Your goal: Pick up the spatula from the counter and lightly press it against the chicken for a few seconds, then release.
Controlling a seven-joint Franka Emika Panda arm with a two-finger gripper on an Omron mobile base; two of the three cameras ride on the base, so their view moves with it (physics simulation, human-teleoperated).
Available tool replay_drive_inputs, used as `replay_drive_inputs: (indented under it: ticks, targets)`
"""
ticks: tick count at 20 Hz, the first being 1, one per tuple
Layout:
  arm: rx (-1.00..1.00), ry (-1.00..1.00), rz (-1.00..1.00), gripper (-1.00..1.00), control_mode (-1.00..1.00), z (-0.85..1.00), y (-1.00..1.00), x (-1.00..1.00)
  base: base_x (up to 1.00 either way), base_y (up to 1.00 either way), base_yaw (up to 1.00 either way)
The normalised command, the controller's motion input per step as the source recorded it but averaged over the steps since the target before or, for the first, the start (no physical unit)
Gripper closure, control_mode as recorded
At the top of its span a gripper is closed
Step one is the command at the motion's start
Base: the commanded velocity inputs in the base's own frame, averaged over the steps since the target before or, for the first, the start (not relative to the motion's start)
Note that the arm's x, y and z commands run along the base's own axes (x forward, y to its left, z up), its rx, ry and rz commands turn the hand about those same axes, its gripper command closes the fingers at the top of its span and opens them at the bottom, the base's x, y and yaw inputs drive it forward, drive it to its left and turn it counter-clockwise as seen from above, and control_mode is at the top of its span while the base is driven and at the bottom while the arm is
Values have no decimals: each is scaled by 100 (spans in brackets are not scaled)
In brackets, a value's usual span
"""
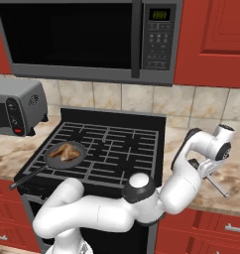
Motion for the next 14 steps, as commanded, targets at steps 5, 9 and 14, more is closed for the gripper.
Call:
replay_drive_inputs:
  ticks: [5,9,14]
  targets:
    - [0,-2,4,100,-100,21,0,-1,0,0,0]
    - [0,-6,6,100,-100,25,1,-15,0,0,0]
    - [0,-6,5,100,-100,3,28,-27,0,0,0]
